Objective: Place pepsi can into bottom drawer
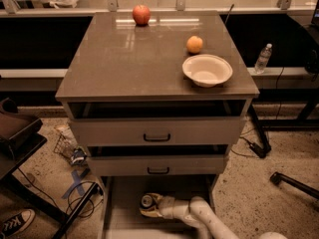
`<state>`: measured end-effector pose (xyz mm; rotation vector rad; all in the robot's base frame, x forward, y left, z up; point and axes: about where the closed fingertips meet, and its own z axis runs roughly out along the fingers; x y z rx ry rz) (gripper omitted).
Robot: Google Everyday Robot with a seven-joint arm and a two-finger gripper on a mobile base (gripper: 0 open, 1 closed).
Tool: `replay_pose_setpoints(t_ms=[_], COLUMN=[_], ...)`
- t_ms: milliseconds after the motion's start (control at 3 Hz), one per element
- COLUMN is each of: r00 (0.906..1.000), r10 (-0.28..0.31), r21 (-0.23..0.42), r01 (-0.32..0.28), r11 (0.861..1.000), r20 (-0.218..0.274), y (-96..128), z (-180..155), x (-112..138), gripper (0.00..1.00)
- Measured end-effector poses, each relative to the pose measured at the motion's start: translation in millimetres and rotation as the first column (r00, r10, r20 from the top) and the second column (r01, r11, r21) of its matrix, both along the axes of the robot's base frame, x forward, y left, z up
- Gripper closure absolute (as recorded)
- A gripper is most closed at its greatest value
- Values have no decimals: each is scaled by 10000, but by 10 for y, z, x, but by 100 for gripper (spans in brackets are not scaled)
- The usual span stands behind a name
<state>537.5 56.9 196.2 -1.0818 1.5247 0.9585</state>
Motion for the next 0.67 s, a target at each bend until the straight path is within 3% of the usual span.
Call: replay_pose_setpoints(t_ms=[333, 667], r00=[10000, 10000], r10=[46, 62], r21=[29, 40], r01=[-46, -62], r11=[10000, 10000], r20=[-14, -19], y=[33, 45], z=[0, -1], x=[-14, -20], gripper=[5, 0])
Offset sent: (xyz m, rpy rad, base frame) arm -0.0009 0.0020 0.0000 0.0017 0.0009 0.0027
